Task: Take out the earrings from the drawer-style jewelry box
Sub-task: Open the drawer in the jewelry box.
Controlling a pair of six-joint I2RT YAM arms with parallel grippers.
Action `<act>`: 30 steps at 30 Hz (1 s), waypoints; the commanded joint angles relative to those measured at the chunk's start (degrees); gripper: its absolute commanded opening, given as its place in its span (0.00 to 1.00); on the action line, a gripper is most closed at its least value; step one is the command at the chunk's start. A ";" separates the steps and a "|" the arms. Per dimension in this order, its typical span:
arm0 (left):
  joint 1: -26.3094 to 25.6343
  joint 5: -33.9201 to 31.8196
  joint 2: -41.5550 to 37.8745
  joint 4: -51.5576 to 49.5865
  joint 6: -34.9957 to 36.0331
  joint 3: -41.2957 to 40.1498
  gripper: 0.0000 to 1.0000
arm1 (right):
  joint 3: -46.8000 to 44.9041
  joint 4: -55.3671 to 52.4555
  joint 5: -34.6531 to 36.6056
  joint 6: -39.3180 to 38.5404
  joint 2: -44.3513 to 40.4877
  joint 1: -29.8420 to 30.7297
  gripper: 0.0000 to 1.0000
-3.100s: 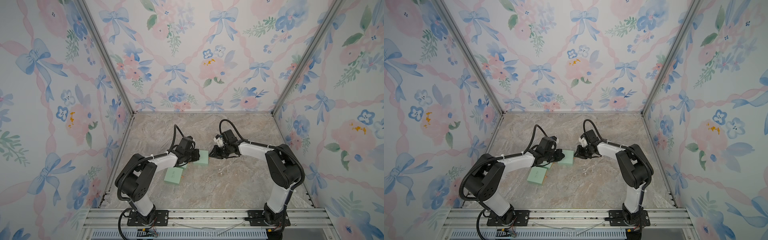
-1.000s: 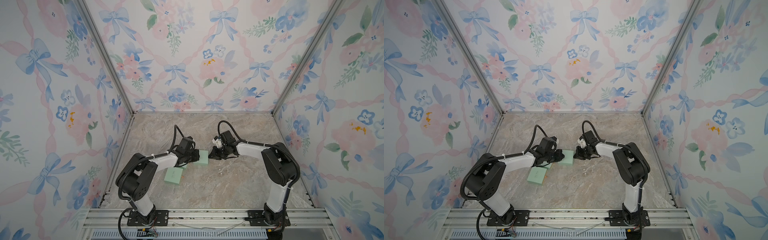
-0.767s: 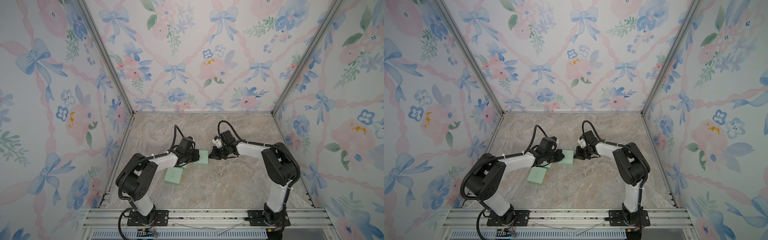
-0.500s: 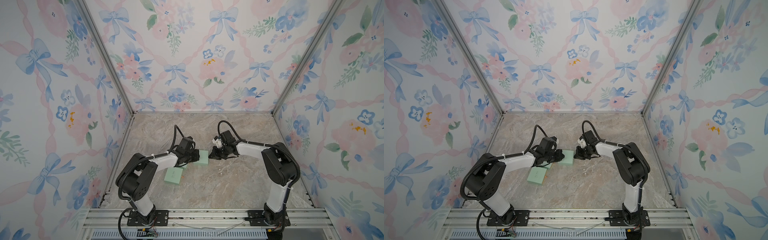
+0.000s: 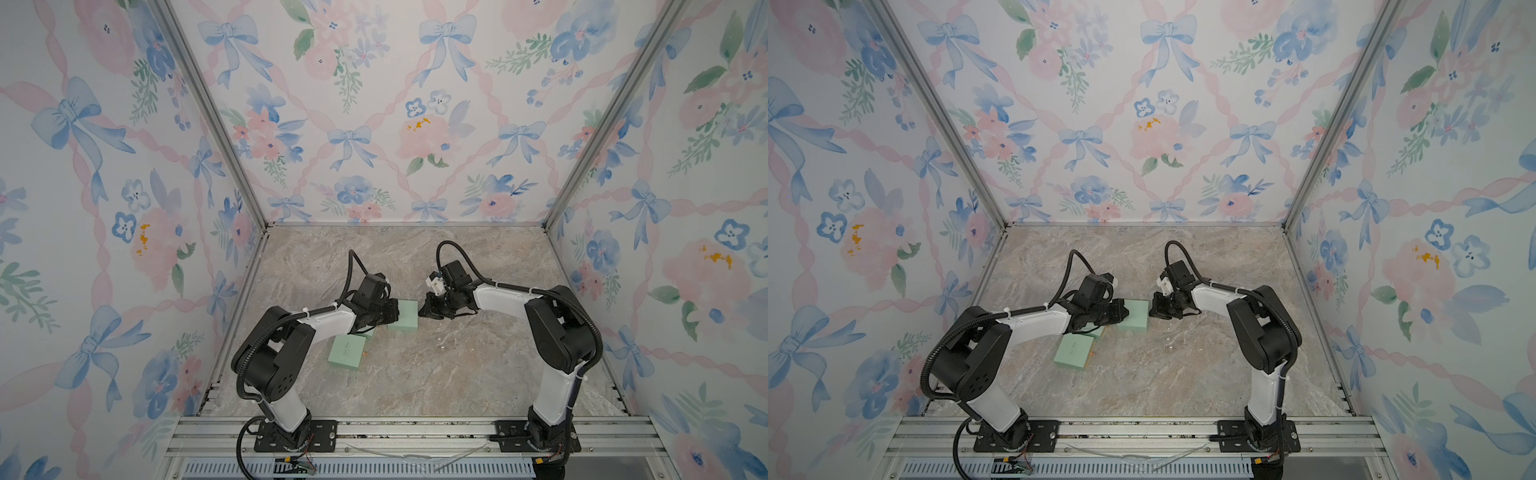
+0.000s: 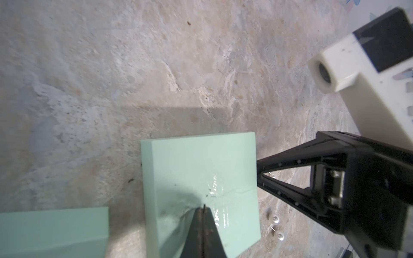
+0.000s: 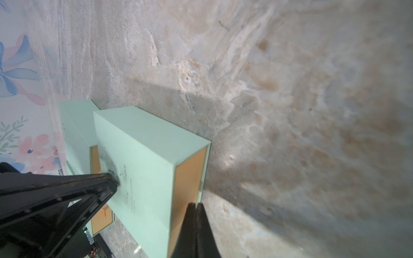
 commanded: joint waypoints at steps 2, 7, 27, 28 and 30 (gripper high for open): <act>-0.01 -1.12 0.60 -2.26 0.67 0.07 0.00 | -0.85 -2.24 1.60 -0.52 -2.42 -0.41 0.00; -0.05 -1.12 0.74 -2.38 0.67 -0.01 0.00 | -0.85 -2.75 1.91 -0.52 -2.51 -0.41 0.00; 0.03 -5.43 1.58 -7.81 2.84 -0.19 0.00 | 2.00 -8.88 8.41 -2.36 -2.62 1.17 0.00; 0.08 -5.35 1.70 -7.84 2.94 -0.19 0.00 | 2.12 -9.17 8.80 -2.45 -2.68 1.26 0.00; 0.03 -5.34 1.74 -7.81 2.93 -0.10 0.00 | 2.20 -9.94 9.89 -2.52 -3.06 1.31 0.00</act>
